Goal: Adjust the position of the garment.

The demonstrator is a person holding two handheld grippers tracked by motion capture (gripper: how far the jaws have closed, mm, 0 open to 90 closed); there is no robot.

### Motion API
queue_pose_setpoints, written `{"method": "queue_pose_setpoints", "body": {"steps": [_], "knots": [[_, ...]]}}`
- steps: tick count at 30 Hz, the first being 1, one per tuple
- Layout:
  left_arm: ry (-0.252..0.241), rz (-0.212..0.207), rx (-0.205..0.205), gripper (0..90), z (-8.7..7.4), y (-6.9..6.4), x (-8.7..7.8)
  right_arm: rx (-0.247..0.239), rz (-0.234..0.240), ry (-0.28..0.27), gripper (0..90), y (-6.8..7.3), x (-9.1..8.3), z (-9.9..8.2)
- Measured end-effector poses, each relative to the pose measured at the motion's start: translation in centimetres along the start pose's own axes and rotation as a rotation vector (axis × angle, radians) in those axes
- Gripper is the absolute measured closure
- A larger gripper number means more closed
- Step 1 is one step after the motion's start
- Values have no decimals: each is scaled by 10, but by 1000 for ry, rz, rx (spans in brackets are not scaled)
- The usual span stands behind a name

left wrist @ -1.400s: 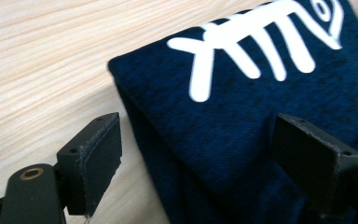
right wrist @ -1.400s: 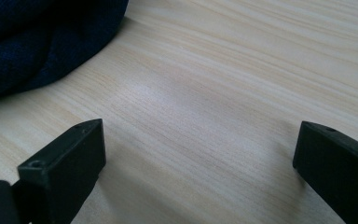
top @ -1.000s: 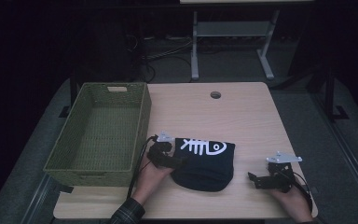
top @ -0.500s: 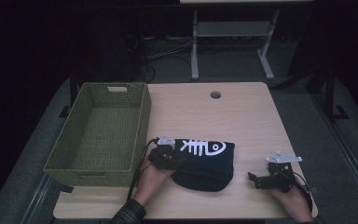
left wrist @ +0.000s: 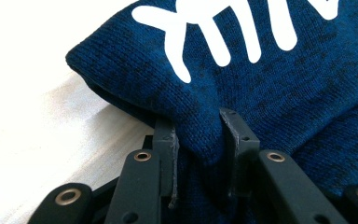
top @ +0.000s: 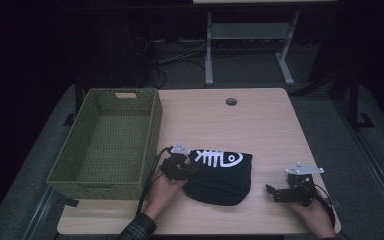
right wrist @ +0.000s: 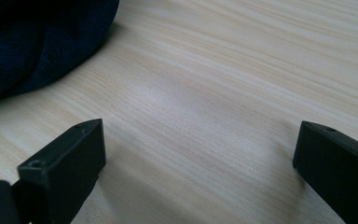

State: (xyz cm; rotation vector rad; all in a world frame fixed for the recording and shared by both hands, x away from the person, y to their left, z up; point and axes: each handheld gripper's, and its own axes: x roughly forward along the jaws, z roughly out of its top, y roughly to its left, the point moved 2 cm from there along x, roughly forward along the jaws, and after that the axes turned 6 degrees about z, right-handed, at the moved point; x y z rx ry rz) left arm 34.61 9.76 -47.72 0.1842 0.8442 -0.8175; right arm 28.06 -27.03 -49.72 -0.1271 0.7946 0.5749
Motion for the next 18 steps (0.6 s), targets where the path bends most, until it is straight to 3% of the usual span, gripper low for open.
{"method": "queue_pose_setpoints", "body": {"steps": [4, 9, 18], "knots": [[-7, -13, -22, 711, 1, 2, -2, 0, 0, 0, 20, 0, 0, 0], [-9, 4, 12, 713, 7, -1, -7, 0, 0, 0, 20, 0, 0, 0], [-39, -10, 11, 715, 15, -4, -19, 0, 0, 0, 20, 0, 0, 0]]}}
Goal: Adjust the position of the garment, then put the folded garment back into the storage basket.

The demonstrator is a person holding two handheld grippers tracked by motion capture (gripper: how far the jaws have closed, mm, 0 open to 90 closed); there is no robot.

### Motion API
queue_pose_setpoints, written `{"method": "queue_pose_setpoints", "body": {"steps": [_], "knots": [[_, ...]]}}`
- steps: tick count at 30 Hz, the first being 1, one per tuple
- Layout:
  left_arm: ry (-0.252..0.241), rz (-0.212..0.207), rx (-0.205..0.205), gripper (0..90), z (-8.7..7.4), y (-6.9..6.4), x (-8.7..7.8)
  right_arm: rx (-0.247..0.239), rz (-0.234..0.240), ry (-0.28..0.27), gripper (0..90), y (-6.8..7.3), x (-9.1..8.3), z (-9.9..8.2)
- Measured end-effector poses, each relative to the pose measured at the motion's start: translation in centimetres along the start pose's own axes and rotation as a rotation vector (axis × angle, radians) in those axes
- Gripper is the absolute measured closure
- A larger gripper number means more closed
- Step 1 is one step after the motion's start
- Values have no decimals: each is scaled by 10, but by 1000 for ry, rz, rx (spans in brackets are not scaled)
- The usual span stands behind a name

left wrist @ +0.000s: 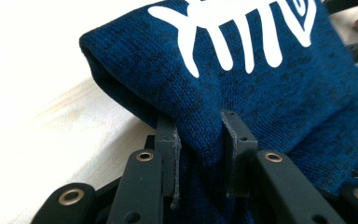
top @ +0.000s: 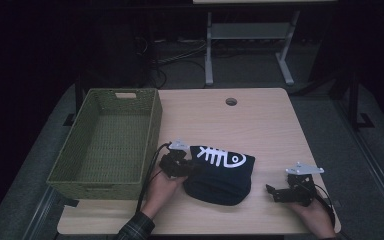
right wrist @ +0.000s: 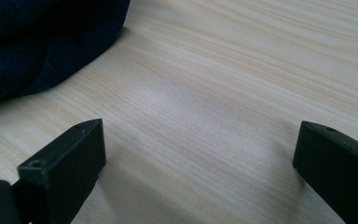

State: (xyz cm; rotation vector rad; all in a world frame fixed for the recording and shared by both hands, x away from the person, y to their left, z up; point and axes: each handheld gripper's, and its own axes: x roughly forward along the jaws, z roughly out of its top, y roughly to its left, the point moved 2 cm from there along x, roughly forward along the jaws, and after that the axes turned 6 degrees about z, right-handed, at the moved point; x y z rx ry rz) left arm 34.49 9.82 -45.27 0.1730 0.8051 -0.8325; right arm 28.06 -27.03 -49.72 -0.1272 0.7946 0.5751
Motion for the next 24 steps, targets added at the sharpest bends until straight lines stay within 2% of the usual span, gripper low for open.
{"method": "queue_pose_setpoints", "body": {"steps": [8, 17, 24], "knots": [[-33, -16, -22, 716, 7, 0, -7, 0, 0, 0, 20, 0, 0, 0], [-58, -41, -17, 718, 16, -4, -19, 1, 2, 0, 20, 0, 0, 0], [-83, -80, -21, 719, 26, -6, -28, 1, 2, 0, 20, 0, 0, 0]]}}
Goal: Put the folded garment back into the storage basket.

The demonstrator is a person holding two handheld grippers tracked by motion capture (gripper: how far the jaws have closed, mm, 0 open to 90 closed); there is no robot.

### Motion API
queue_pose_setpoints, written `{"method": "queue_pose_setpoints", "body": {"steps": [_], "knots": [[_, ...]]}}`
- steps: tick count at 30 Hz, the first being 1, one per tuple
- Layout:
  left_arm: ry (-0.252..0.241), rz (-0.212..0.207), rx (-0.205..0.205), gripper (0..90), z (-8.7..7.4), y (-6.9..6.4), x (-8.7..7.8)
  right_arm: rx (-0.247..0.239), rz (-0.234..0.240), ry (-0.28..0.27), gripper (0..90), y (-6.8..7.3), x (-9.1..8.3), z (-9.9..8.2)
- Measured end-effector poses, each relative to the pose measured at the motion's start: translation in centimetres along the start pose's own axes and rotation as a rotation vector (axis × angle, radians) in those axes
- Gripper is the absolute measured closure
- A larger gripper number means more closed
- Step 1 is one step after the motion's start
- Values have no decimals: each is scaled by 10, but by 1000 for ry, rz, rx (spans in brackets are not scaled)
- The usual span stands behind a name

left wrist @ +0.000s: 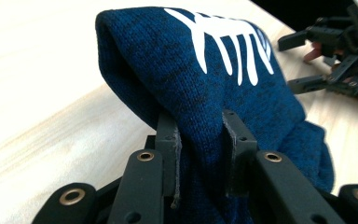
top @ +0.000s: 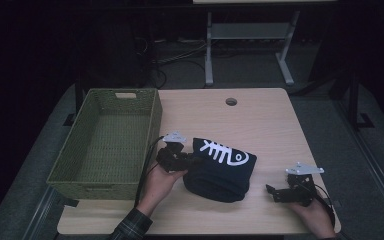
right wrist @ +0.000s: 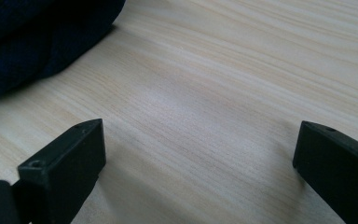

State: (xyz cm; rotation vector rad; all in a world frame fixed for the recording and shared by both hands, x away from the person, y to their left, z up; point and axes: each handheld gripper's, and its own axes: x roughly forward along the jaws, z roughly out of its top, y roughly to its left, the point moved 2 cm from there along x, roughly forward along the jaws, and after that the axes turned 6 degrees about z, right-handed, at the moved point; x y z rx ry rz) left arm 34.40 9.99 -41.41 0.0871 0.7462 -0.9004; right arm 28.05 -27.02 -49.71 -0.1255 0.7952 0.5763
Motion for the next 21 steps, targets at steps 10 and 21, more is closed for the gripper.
{"method": "queue_pose_setpoints", "body": {"steps": [10, 21], "knots": [[-51, -5, 30, 724, 22, -1, -20, 1, -2, 0, 20, 0, 0, 0], [-72, -9, 64, 725, 36, 2, -34, 1, -2, -1, 20, 0, 0, 0]]}}
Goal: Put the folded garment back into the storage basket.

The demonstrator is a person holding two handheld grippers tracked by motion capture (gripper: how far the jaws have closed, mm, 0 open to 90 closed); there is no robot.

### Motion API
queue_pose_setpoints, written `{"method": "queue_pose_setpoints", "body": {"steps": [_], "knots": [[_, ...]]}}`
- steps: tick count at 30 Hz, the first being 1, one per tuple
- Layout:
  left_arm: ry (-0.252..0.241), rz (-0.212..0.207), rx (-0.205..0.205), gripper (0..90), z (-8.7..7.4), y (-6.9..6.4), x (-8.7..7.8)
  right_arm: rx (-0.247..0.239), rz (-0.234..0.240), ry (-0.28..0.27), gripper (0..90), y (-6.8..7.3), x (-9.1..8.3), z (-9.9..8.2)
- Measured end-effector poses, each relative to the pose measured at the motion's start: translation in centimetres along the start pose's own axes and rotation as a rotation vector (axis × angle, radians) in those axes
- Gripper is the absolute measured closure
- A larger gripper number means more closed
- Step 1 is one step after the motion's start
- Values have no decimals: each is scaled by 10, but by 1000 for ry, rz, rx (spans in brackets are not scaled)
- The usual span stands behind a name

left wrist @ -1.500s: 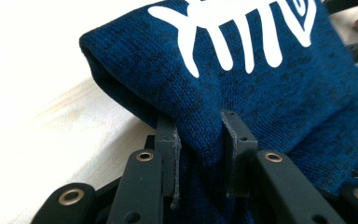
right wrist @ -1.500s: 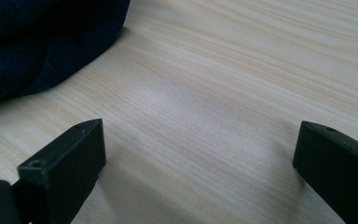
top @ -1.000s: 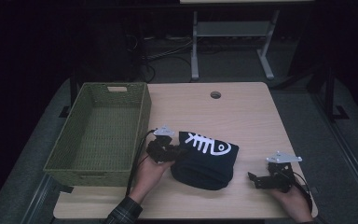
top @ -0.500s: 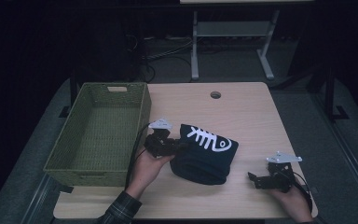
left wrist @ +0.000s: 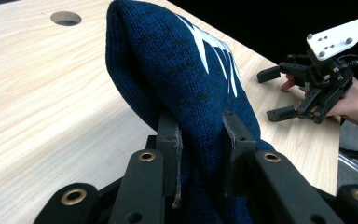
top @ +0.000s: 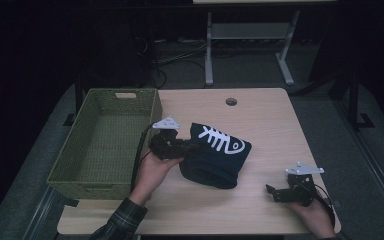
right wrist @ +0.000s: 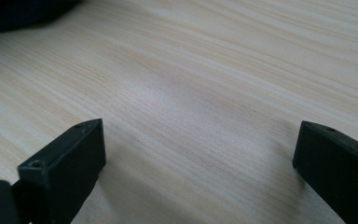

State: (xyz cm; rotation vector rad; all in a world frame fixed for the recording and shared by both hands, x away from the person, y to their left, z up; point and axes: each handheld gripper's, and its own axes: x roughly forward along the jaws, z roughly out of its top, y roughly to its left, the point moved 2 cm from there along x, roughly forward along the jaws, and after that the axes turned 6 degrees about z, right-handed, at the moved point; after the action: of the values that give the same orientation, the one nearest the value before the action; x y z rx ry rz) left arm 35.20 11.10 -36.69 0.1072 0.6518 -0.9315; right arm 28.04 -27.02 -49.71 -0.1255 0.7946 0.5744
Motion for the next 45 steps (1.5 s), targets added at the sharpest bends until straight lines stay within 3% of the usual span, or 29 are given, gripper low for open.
{"method": "queue_pose_setpoints", "body": {"steps": [15, 21, 45], "knots": [[-34, -6, 39, 725, 15, 8, -24, 0, 1, 0, 20, 0, 0, 0], [-48, 14, 51, 725, 21, 13, -38, 0, 1, 0, 20, 0, 0, 0], [-107, 68, 47, 725, 37, 38, -90, 4, 1, 0, 20, 0, 0, 0]]}}
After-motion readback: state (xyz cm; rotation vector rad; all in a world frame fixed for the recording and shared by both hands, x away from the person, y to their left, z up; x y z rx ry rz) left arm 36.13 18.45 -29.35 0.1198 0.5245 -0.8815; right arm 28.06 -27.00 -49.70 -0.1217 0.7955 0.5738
